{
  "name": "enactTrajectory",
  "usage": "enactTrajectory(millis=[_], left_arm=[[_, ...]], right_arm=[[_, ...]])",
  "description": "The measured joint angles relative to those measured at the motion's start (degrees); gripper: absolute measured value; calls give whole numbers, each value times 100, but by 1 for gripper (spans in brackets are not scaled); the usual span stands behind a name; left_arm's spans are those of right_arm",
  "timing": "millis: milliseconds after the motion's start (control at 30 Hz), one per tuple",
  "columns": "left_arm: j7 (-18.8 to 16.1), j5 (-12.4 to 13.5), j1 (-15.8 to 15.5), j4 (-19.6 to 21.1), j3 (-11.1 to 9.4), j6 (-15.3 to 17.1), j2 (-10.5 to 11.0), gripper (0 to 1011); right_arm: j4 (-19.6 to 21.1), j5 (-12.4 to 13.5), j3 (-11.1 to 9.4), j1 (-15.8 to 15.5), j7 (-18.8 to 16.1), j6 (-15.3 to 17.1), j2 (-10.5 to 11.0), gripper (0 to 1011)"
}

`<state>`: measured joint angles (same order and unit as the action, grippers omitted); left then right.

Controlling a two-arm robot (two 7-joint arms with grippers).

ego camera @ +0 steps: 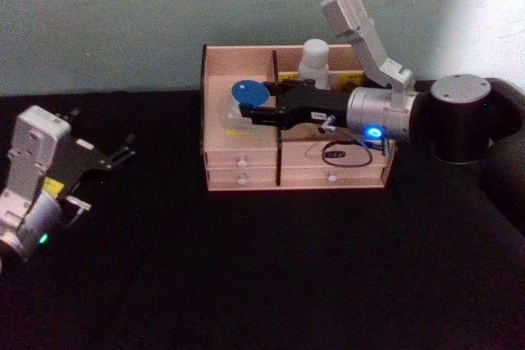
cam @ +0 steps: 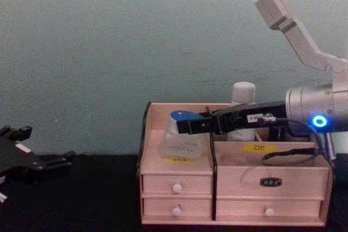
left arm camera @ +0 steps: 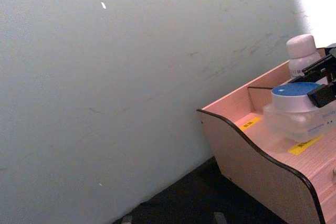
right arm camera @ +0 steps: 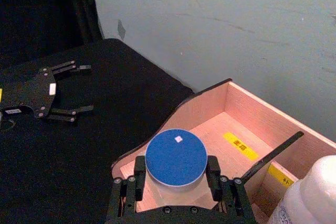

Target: Pick up the facial cleanser and watermelon frost from the table and place them into the tiered storage box.

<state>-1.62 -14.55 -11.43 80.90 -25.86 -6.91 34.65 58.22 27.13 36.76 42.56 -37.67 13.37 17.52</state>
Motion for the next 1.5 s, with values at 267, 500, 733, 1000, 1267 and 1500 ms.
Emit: enactTrajectory(millis=[267, 500, 733, 1000, 1267, 1500], left_arm=[[0, 0, 0, 0, 0, 0, 0, 1001], [0, 0, 0, 0, 0, 0, 0, 1001], [0, 0, 0, 0, 0, 0, 0, 1001], [0, 0, 0, 0, 0, 0, 0, 1001], [0, 0, 0, 0, 0, 0, 0, 1001], [0, 0, 0, 0, 0, 0, 0, 1001]], right_arm=[[6, 3, 2, -3, 0, -1, 3, 903], [6, 3, 2, -3, 0, 1, 5, 1002], [38, 0, -5, -18, 10, -4, 16, 1002], [792, 36, -213, -384, 243, -72, 281, 1003], [1867, 350, -469, -1017, 373, 170, 783, 1002], [2579, 582, -699, -1560, 585, 262, 1267, 1002]])
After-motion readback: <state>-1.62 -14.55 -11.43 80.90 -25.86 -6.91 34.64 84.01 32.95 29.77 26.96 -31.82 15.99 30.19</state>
